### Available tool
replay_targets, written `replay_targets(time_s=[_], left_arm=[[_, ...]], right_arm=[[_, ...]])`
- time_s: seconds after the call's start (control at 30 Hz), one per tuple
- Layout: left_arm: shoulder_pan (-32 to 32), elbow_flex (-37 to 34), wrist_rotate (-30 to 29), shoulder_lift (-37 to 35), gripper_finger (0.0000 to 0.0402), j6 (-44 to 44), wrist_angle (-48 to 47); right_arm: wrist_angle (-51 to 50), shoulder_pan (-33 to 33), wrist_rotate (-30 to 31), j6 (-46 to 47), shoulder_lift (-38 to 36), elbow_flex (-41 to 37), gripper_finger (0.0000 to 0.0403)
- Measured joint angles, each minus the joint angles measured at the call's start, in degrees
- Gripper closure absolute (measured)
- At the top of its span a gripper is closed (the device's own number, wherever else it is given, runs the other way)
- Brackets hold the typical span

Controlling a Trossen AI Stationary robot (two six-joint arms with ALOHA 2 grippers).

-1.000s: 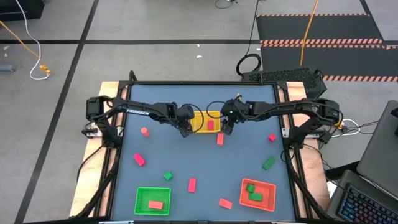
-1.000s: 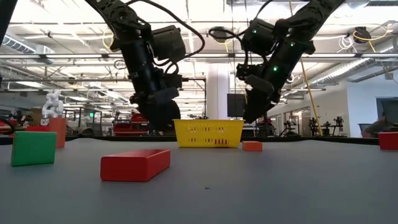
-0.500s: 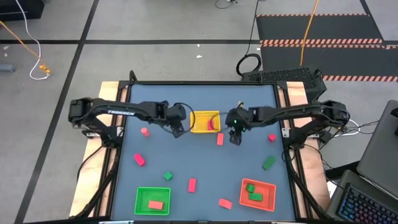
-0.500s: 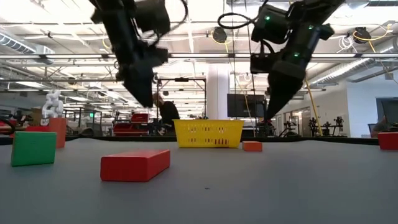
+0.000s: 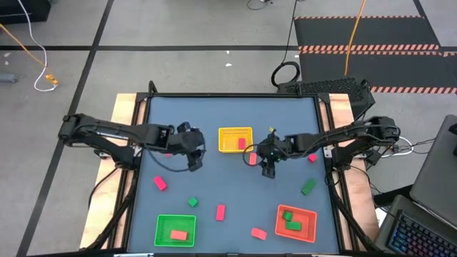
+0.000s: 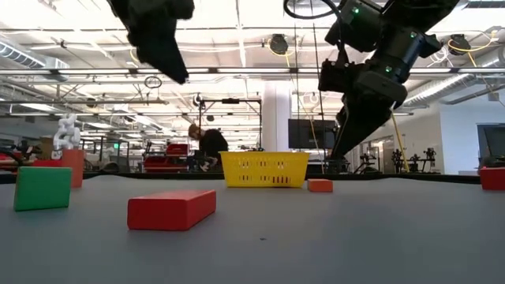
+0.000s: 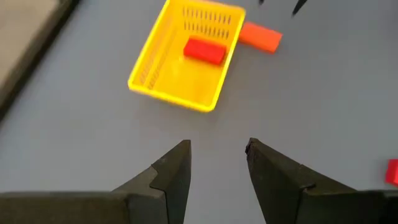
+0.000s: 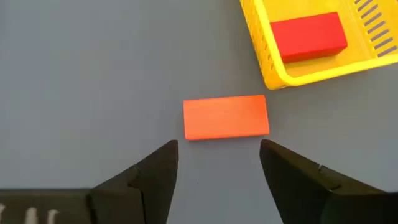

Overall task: Sort & place blocks by color
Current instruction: Put the orange block into the green bin

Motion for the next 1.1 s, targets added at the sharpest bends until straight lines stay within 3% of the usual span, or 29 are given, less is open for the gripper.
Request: replay_targets(time_s=[0.2,0.4,0.73,0.97,1.1], left_arm=[[-3.7,0.0,-2.0,-1.9,0.0243,6.2,7.8],[-3.4,0.0,-2.4,-1.9,0.0243,9.3,9.7],[-1.5,0.0,-4.5,-3.4,0.0243,7.9,10.5],[-1.6,0.0,-4.5,-3.4,0.0243,8.2,10.5],[-1.8,0.0,-4.5,-3.4,0.0243,8.5,10.7]], right_arm=[[-0.4,0.6,2.3,4.1,0.0,0.0,0.0115],[2.0,1.6,6.1,13.9,1.4,0.0,0.0073],[6.9,1.8,8.8,32.5,8.5,0.0,0.0077],[14.3,2.2,10.4,37.7,11.5,0.4,0.0088],[13.7,2.5,10.6,39.1,14.6,1.2,0.009]])
